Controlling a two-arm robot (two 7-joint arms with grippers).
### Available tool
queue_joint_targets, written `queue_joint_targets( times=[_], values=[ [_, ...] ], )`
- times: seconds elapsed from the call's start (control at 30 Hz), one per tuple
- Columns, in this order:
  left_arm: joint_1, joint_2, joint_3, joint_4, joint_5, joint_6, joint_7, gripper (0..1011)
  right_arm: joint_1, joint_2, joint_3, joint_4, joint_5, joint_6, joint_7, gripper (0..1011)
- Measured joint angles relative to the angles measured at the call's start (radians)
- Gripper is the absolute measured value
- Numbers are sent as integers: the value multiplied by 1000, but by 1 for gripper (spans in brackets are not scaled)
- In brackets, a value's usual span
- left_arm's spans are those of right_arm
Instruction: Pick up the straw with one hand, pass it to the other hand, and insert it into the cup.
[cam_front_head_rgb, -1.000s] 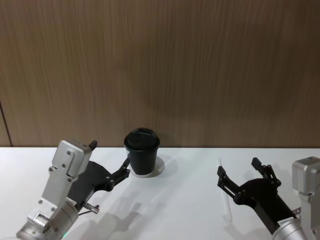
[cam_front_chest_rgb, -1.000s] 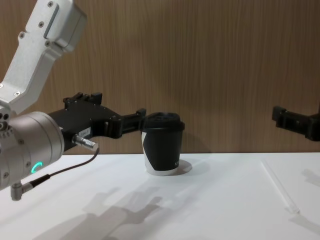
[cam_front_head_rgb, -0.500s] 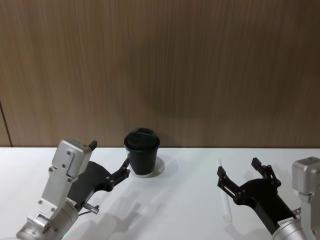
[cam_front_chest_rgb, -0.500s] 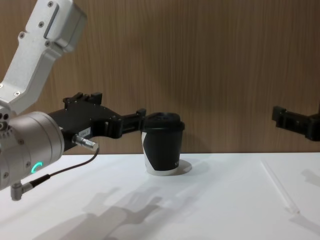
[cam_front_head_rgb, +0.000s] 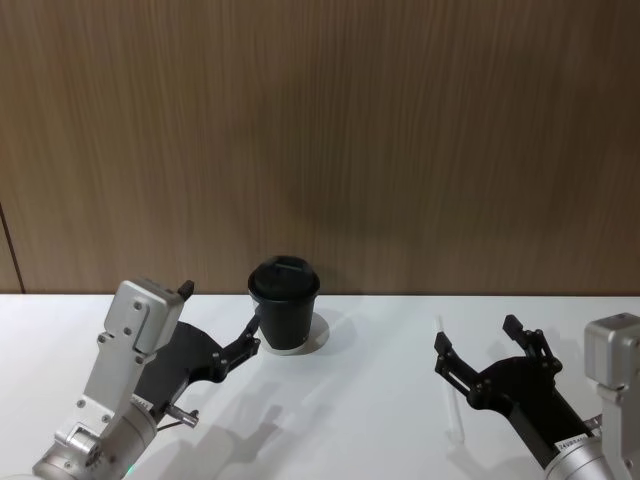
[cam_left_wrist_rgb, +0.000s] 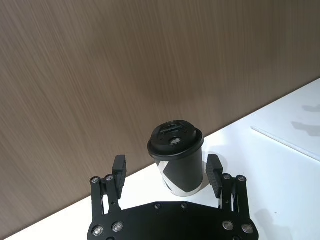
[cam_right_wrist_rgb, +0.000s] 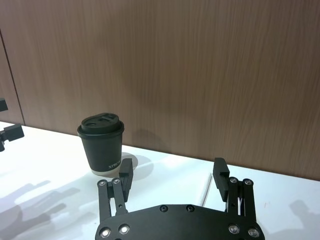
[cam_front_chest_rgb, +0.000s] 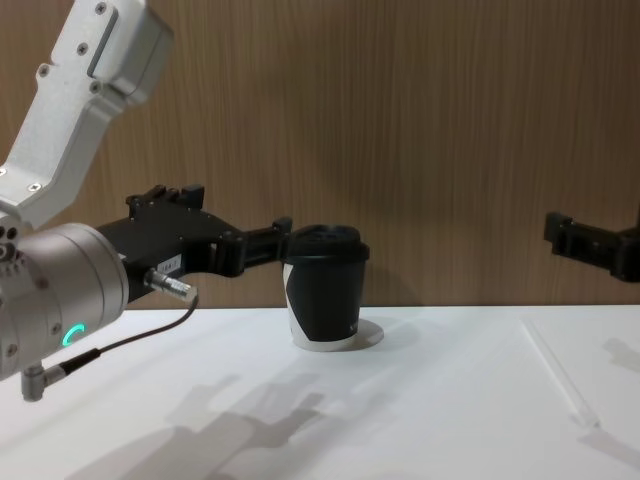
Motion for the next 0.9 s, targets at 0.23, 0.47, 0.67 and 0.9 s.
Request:
queue_joint_targets(
  times=[0.23,0.47,0.67,0.9],
  values=[
    [0,0,0,0,0,0,0,1002,0,0,0,0,0,0,0,1001],
    [0,0,0,0,0,0,0,1002,0,0,0,0,0,0,0,1001],
    [0,0,0,0,0,0,0,1002,0,0,1,0,0,0,1,1001],
    [0,0,0,0,0,0,0,1002,2,20,17,9,13,0,33,1001]
  ],
)
